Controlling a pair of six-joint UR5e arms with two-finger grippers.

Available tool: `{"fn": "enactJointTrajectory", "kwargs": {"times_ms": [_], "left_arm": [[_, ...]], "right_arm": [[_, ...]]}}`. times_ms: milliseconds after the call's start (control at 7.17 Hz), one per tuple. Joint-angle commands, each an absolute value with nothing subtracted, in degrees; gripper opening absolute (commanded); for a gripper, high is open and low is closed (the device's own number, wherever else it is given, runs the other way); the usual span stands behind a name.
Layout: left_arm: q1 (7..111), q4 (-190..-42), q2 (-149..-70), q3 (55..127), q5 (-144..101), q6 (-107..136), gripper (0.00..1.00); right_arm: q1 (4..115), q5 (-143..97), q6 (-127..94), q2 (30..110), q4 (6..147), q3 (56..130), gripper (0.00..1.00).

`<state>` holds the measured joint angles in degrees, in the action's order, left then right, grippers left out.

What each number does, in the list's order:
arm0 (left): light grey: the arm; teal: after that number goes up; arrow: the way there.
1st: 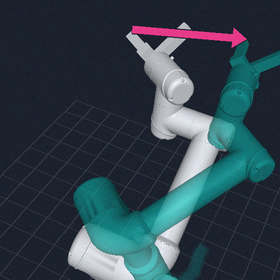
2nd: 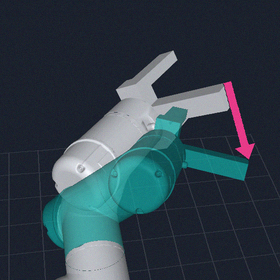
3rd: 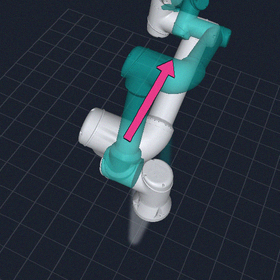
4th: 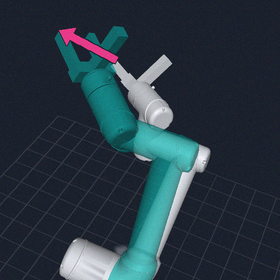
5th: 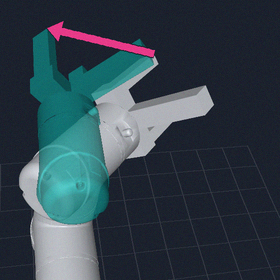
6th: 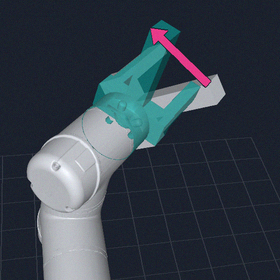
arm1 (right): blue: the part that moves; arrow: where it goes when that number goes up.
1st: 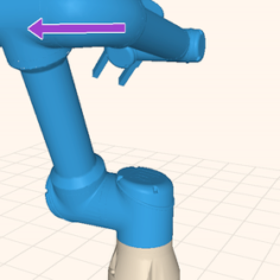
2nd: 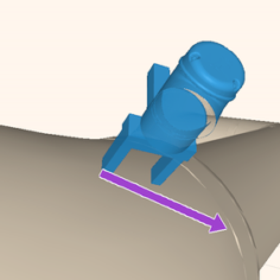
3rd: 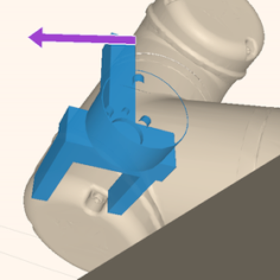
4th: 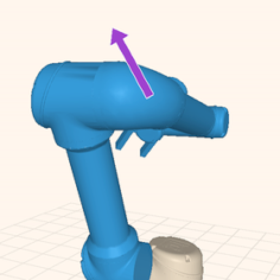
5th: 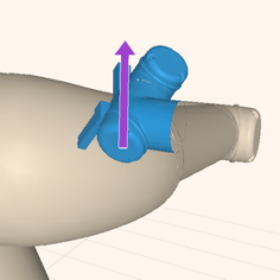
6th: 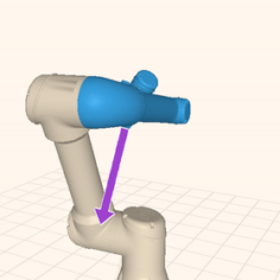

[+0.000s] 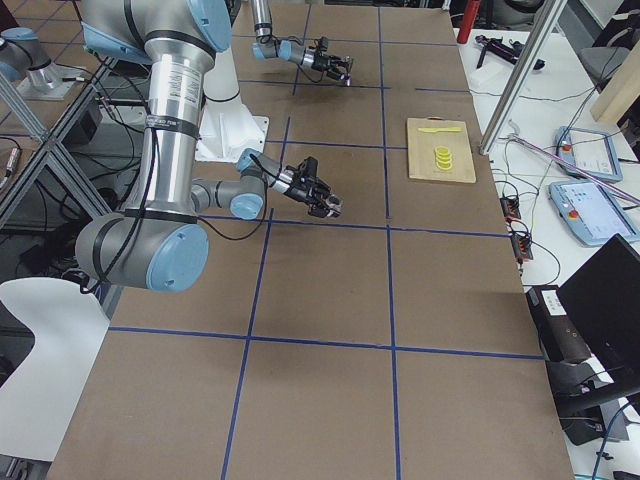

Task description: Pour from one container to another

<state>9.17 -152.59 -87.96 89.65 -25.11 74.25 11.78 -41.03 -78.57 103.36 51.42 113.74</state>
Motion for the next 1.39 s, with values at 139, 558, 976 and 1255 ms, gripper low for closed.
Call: {"fn": "enactJointTrajectory", "kwargs": {"times_ms": [139, 558, 976, 1255], "left_arm": [[6.8, -152.2, -83.9, 95.0, -28.6, 73.0, 1.0], [5.0, -152.0, -77.8, 103.1, -32.9, 72.3, 1.0], [4.7, -152.0, -74.1, 110.2, -38.8, 70.2, 1.0], [4.6, -152.0, -73.3, 111.6, -40.0, 69.9, 1.0]], "right_arm": [[11.8, -41.0, -78.6, 103.4, 51.4, 113.6, 0.0], [11.3, -40.7, -79.4, 103.4, 51.4, 112.2, 0.0], [9.8, -40.2, -83.2, 103.4, 51.3, 109.9, 0.0], [8.8, -40.3, -85.8, 102.8, 51.3, 108.5, 0.0]]}}
